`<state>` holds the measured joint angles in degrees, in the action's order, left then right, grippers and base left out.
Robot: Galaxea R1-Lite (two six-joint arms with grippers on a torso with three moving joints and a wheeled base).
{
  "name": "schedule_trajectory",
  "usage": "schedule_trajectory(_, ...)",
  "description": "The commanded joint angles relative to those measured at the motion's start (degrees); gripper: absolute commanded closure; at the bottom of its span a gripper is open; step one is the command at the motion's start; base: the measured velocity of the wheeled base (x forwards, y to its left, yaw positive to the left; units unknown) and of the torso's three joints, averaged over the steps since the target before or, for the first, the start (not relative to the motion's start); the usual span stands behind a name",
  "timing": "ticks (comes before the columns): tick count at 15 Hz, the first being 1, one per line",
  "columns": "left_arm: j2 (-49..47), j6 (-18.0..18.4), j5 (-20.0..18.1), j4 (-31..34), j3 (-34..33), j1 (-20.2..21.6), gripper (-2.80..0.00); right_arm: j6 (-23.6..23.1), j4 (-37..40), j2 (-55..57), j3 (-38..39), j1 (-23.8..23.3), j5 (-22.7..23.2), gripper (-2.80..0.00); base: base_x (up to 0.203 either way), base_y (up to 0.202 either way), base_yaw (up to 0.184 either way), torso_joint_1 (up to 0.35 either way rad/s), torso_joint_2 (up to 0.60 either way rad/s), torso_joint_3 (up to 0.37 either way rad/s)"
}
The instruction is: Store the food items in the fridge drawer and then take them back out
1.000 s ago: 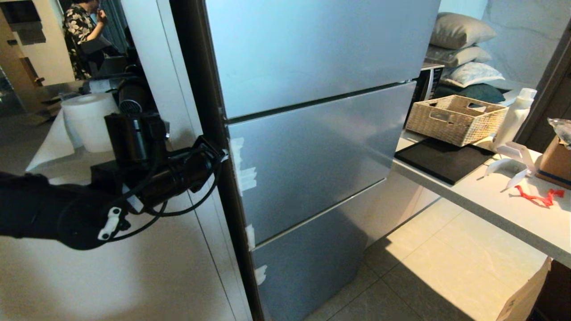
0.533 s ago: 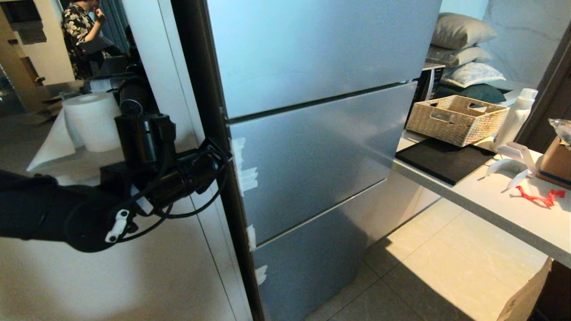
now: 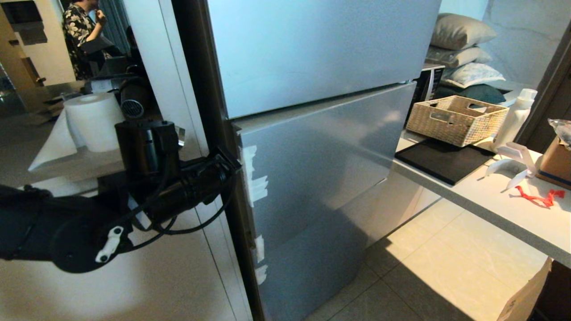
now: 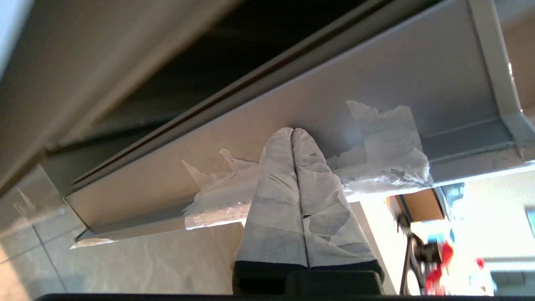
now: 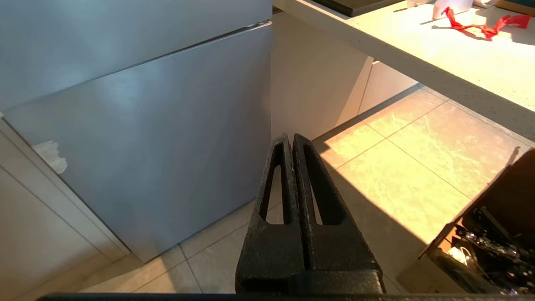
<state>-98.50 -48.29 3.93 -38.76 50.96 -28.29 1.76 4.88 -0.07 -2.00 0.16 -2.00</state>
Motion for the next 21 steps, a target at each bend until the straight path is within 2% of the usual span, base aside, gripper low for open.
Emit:
schedule_trajectory(1, 1.94, -0.16, 0.03, -0.22, -2.49, -1.27, 0.00, 0.00, 0.05, 0.07, -0.02, 0.02, -0.02, 0.00, 0.000, 0.000, 0.000, 0.000, 0.00, 0.000)
schedule_trajectory(8, 4.68, -0.39, 0.17, -0.26, -6.11, -10.33, 0.00, 0.05, 0.05, 0.07, 0.05, 0.02, -0.02, 0.00, 0.000, 0.000, 0.000, 0.000, 0.00, 0.000)
schedule_trajectory(12, 7.70, -0.36, 0.08, -0.26, -8.02, -18.87, 0.00, 0.00, 0.05, 0.07, -0.02, 0.02, -0.02, 0.00, 0.000, 0.000, 0.000, 0.000, 0.00, 0.000)
schedule_trajectory(15, 11.06, 0.37, 0.06, -0.26, -13.51, -24.41, 0.00, 0.04, 0.05, 0.07, -0.02, 0.02, -0.02, 0.00, 0.000, 0.000, 0.000, 0.000, 0.00, 0.000)
schedule_trajectory(18, 16.47, 3.48, -0.08, -0.26, -18.29, -25.15, 0.00, 0.09, 0.05, 0.07, -0.02, 0.02, -0.02, 0.00, 0.000, 0.000, 0.000, 0.000, 0.00, 0.000)
schedule_trajectory(21, 23.16, 4.25, 0.31, 0.80, -19.03, -24.83, 0.00, 0.08, 0.05, 0.07, -0.02, 0.02, -0.02, 0.00, 0.000, 0.000, 0.000, 0.000, 0.00, 0.000)
